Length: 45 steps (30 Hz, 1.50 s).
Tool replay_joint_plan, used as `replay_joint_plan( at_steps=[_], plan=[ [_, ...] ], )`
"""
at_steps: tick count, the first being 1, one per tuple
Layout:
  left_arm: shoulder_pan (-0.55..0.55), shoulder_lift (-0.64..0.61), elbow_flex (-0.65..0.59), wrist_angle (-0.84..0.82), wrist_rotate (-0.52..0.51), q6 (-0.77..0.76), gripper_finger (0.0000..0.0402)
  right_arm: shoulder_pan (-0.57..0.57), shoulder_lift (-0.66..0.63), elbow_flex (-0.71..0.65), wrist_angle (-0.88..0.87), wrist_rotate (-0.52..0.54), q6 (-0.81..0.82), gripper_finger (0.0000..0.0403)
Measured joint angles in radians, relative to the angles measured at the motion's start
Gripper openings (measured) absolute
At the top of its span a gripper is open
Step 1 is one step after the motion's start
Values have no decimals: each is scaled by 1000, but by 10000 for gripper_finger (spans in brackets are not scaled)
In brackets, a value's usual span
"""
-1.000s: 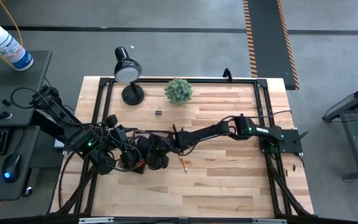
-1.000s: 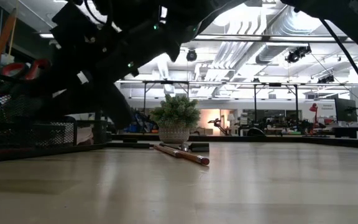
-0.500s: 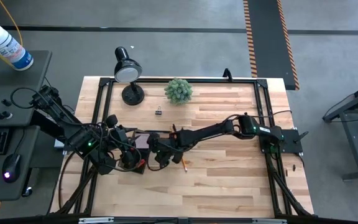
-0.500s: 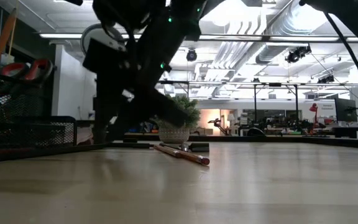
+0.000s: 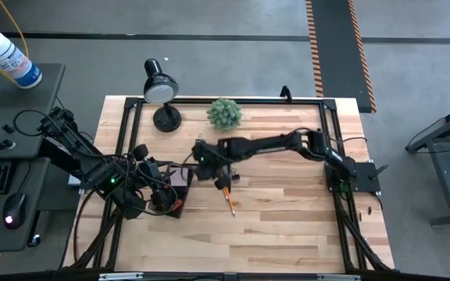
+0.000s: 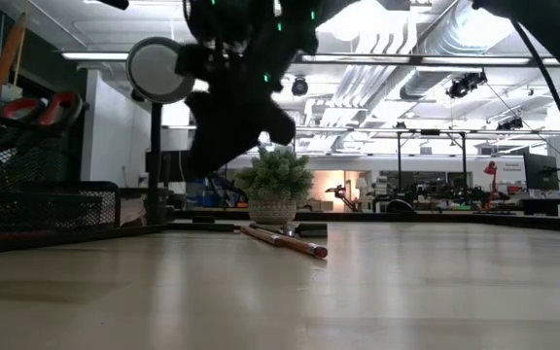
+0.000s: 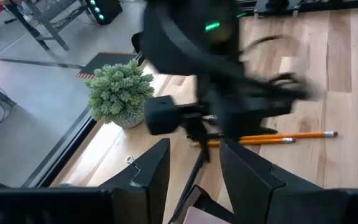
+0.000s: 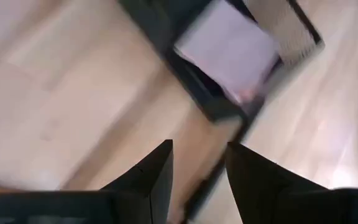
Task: Pick and place office supplies into organizer
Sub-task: Put the left black pen into the desk organizer
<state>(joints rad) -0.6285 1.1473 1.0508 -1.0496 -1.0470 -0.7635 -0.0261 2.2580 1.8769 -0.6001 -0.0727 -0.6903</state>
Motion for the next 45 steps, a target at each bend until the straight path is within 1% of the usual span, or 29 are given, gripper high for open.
replay_joint_plan(
  at_steps=[3, 6, 9, 13, 18, 24, 34, 36, 38, 43, 45],
  plan=[
    [0, 0, 0, 0, 0, 0, 129, -48, 2, -54, 51, -14, 58, 138],
    [0, 0, 0, 0, 0, 0, 129, -80, 2, -122, 181, -43, 138, 138],
    [0, 0, 0, 0, 0, 0, 129, -93, 2, -187, 272, -59, 223, 138],
    [0, 0, 0, 0, 0, 0, 129, -95, 2, -247, 387, -59, 282, 138],
    [0, 0, 0, 1, 0, 0, 129, -92, 2, -279, 442, -52, 307, 138],
    [0, 0, 0, 2, 0, -3, 129, -91, 2, -321, 443, -45, 337, 138],
    [0, 0, 0, 3, 0, -3, 129, -108, 2, -323, 421, -54, 390, 135],
    [0, 0, 0, 3, 0, -3, 129, -113, 2, -323, 411, -61, 401, 125],
    [0, 0, 0, 3, 0, -3, 129, -118, 2, -323, 405, -77, 403, 105],
    [0, 0, 0, 3, -1, -3, 129, -125, 1, -322, 389, -111, 402, 30],
    [0, 0, 0, 3, -1, -4, 129, -125, -3, -320, 384, -113, 395, 8]
  ],
)
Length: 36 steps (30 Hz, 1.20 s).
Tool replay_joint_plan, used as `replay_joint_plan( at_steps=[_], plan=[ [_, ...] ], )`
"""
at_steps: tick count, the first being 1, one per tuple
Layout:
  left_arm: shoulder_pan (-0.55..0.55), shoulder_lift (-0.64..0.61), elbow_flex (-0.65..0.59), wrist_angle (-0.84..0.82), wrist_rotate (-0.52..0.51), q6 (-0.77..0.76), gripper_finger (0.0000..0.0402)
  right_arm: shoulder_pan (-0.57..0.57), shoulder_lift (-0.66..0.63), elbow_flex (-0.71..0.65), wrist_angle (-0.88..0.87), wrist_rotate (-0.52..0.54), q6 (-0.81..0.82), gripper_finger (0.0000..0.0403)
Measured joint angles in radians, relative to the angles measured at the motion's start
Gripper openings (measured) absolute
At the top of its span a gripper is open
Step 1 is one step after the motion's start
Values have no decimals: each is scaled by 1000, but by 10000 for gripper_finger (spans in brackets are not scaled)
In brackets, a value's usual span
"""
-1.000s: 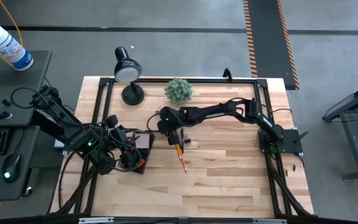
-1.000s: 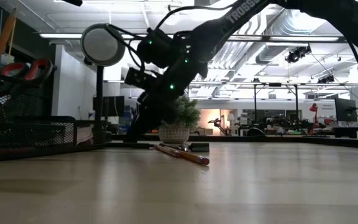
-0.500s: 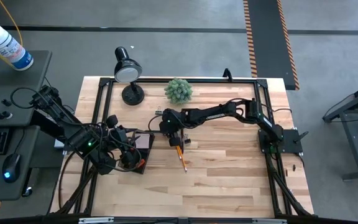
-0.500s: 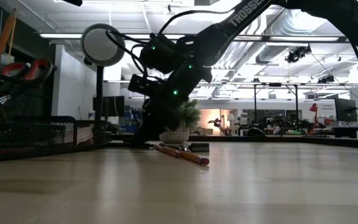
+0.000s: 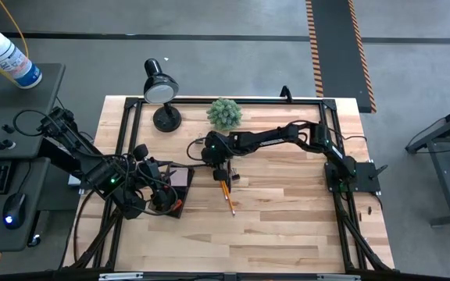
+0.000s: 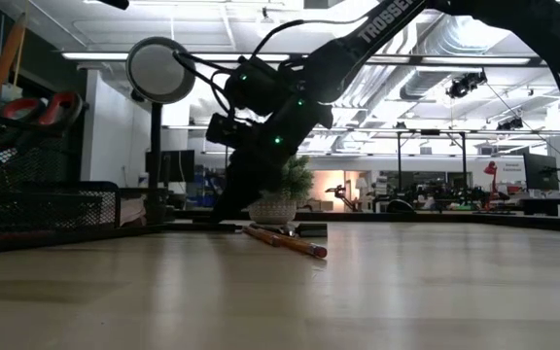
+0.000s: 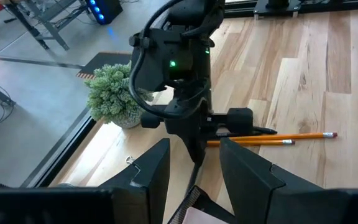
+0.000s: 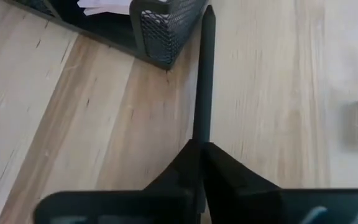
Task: Pick and place office supplies into organizer
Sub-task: Put the left black pen into the desk organizer
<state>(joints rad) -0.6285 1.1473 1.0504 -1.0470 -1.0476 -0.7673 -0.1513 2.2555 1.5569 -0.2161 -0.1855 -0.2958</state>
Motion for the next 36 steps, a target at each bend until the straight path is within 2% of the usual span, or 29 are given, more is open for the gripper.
replay_joint_plan(
  at_steps=[15, 36],
  plan=[
    [0, 0, 0, 3, 0, 0, 129, 0, -8, 0, -34, 10, -1, 2],
    [0, 0, 0, 2, -4, 1, 129, -12, 7, 0, -104, -7, 19, 69]
  ],
)
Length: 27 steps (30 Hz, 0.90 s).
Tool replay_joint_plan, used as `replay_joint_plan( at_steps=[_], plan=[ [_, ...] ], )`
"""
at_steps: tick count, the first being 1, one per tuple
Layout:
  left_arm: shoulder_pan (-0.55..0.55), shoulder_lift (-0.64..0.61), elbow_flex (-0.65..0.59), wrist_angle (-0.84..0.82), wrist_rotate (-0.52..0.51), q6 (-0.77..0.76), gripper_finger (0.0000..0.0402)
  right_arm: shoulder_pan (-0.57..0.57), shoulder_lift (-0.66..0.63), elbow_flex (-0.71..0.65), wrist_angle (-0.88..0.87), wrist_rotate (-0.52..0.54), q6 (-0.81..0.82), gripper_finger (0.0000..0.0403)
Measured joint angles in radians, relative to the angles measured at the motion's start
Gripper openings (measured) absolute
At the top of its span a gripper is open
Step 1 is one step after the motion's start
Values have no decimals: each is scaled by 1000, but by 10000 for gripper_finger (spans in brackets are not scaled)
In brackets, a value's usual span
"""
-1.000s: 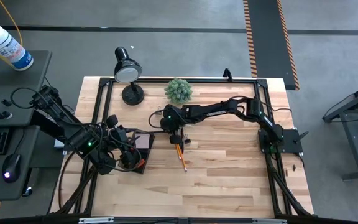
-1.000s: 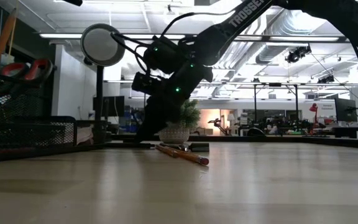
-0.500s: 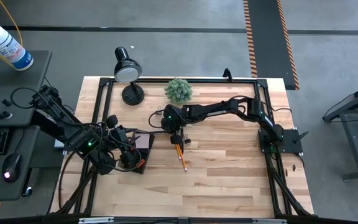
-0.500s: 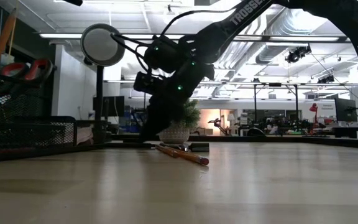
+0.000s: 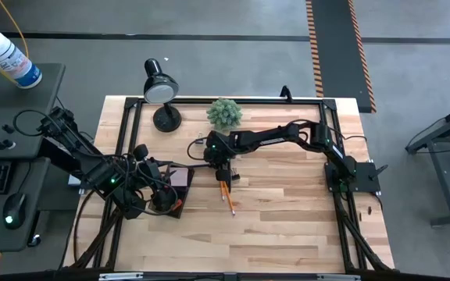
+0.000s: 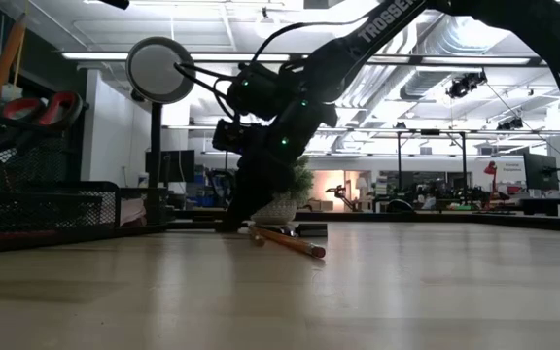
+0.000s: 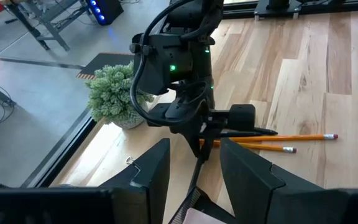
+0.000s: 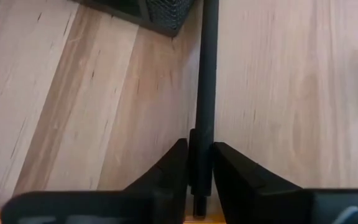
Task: Pick and place office supplies into organizer
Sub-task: Put the left black pen into the desk organizer
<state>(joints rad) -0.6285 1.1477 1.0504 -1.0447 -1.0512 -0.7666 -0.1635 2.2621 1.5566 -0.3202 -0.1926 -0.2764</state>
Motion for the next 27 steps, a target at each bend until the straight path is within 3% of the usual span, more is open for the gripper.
replay_joint_plan(
  at_steps=[4, 10, 15, 27],
  plan=[
    [0, 0, 0, 0, -3, 0, 129, -1, 3, 0, 1, -9, 3, 68],
    [0, 0, 0, 0, -6, 1, 129, -1, 3, 0, 6, -2, -9, 24],
    [0, 0, 0, 0, -6, 2, 129, 0, -1, 0, 15, 14, -17, 24],
    [0, 0, 0, 0, -4, 1, 129, -23, -144, -4, -75, 173, -74, 24]
  ],
)
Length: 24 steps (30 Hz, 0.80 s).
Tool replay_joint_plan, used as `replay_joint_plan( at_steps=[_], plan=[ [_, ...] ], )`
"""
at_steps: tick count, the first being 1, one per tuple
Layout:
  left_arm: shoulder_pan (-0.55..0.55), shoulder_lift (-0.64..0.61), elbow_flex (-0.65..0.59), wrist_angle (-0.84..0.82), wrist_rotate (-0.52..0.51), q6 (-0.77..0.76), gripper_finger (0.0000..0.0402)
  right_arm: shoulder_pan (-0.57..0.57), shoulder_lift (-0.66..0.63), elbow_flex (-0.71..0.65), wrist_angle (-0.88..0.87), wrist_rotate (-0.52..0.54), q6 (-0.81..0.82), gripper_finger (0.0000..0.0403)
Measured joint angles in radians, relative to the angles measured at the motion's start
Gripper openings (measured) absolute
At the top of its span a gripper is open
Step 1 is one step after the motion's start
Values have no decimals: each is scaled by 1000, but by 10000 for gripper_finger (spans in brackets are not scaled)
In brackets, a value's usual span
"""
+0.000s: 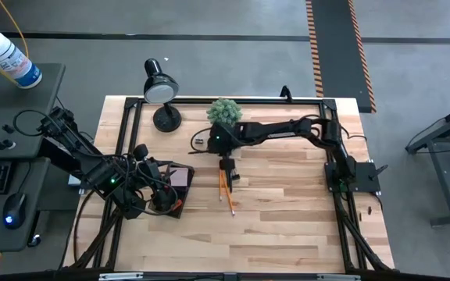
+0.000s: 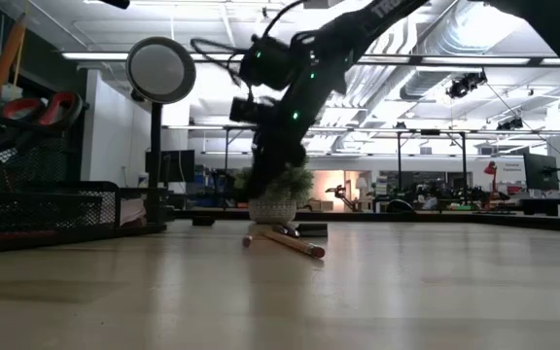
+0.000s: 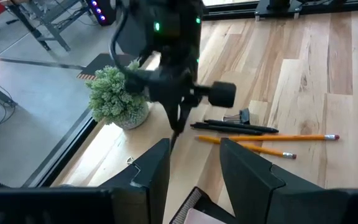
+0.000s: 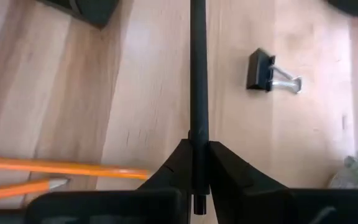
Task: Pick and place office supplies into organizer
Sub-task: Put the left black pen into the desk organizer
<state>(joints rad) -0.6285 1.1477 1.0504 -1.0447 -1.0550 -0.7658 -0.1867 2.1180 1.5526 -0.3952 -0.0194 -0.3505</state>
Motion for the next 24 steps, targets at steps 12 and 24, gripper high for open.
replay_joint_plan(
  at_steps=[12, 24],
  plan=[
    [0, 0, 0, 0, 12, -1, 129, 84, -70, 0, -55, 221, -194, 24],
    [0, 0, 0, 0, 74, -18, 129, 329, -166, 2, 15, 574, -806, 24]
  ],
)
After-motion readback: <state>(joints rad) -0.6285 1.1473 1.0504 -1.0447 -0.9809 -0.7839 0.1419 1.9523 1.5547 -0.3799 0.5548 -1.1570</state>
